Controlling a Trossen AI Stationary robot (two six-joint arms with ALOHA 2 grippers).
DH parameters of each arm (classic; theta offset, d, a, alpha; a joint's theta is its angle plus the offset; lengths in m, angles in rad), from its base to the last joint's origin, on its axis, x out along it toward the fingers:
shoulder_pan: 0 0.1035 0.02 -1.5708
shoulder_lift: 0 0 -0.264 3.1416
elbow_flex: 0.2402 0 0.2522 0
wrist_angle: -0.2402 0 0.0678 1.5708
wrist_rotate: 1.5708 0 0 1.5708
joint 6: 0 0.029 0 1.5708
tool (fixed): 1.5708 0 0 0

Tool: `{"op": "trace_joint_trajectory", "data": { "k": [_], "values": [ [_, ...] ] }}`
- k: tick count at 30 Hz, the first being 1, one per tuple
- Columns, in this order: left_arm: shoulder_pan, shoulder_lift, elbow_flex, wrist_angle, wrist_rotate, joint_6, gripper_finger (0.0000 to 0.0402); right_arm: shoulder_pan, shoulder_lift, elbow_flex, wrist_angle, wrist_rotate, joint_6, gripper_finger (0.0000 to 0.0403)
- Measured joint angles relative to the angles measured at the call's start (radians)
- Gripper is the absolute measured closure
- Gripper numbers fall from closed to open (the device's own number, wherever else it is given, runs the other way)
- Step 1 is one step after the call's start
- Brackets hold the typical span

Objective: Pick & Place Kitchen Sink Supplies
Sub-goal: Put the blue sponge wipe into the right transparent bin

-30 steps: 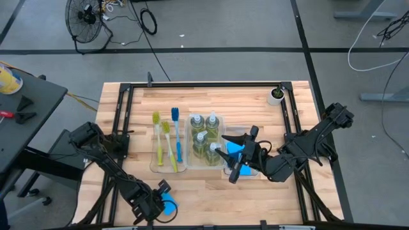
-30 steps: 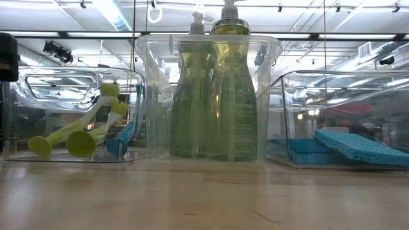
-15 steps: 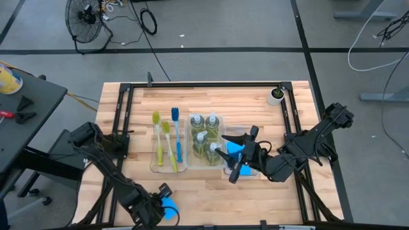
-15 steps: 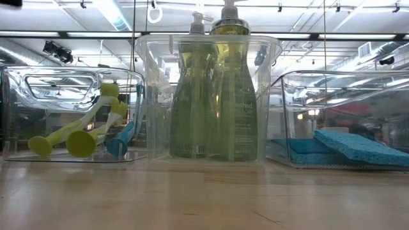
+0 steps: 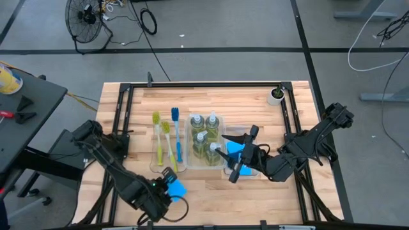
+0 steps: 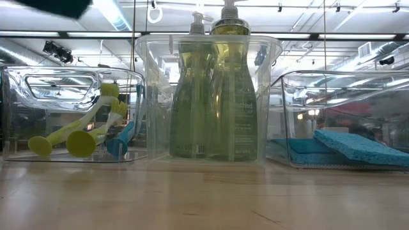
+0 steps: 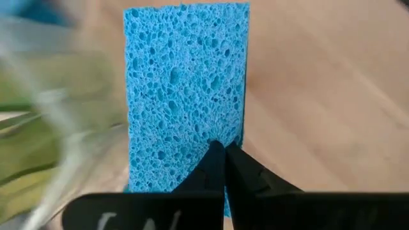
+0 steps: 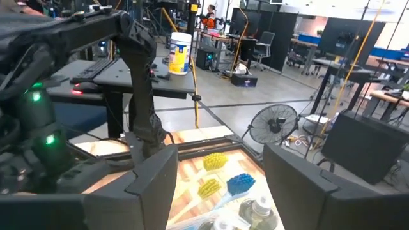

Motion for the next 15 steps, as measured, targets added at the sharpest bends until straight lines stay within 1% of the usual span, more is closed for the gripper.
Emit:
{"op": "trace_joint_trajectory", "data": {
  "k": [3,7,12,15],
  "values": [
    [0.043,0.000,0.067,-0.051,-0.061,0.019,0.0401,0.000,0.000,0.000,0.001,0.000,0.002,0.0172],
    [0.109,0.000,0.144,-0.078,-0.136,0.028,0.0401,0.000,0.000,0.000,0.005,0.009,0.003,0.0172],
    [0.184,0.000,0.226,-0.087,-0.185,0.067,0.0401,0.000,-0.001,0.000,0.019,0.109,0.070,0.0172],
    [0.215,0.000,0.272,-0.089,-0.226,0.117,0.0401,0.000,-0.006,0.000,0.035,0.145,0.093,0.0172]
  ]
}}
